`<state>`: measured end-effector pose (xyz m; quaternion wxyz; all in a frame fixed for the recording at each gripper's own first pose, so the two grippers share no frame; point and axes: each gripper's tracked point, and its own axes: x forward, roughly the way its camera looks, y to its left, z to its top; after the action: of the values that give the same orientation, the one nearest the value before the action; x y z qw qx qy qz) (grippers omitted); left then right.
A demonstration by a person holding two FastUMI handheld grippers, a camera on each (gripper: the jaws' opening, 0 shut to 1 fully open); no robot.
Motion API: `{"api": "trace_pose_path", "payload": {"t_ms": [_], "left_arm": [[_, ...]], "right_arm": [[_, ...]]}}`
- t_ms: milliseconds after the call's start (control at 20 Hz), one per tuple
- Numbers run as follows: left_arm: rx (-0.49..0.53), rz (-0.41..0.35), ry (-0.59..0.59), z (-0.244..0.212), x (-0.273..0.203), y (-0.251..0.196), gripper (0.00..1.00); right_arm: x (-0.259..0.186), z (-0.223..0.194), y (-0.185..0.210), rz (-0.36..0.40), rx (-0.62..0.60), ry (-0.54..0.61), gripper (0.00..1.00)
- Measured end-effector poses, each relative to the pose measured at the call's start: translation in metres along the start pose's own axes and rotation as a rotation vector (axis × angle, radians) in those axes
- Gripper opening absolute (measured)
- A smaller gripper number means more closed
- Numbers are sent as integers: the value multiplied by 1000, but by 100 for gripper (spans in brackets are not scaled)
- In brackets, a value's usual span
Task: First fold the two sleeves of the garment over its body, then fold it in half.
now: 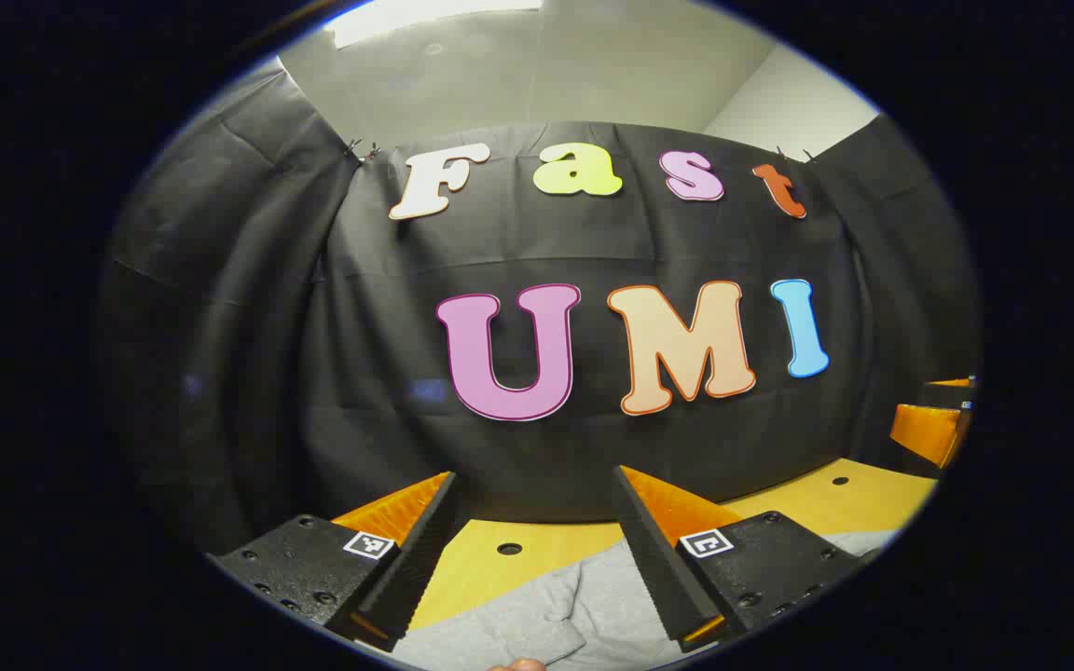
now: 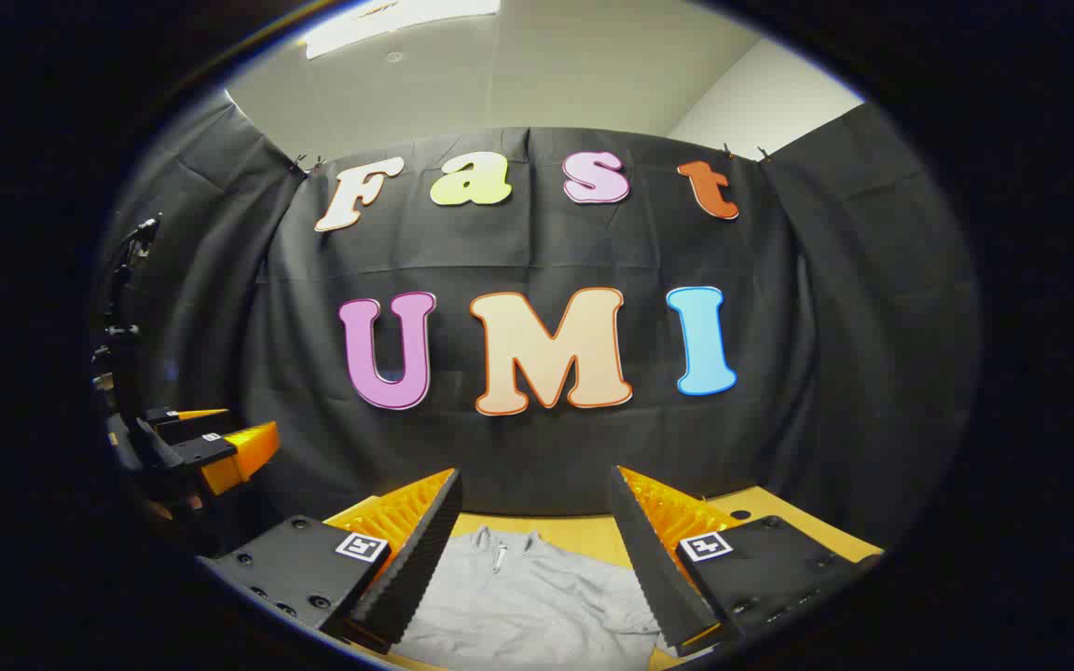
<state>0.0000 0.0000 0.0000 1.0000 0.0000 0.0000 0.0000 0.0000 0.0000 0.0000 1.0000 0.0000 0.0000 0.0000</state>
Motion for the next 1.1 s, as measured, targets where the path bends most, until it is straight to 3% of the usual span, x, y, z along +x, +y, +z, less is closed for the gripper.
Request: {"api": "trace_pose_path", "payload": {"t_ms": [1100], "left_arm": [[-7, -9, 25, -10, -9, -12, 95]], "right_arm": [[18, 2, -45, -73, -54, 4, 98]]}}
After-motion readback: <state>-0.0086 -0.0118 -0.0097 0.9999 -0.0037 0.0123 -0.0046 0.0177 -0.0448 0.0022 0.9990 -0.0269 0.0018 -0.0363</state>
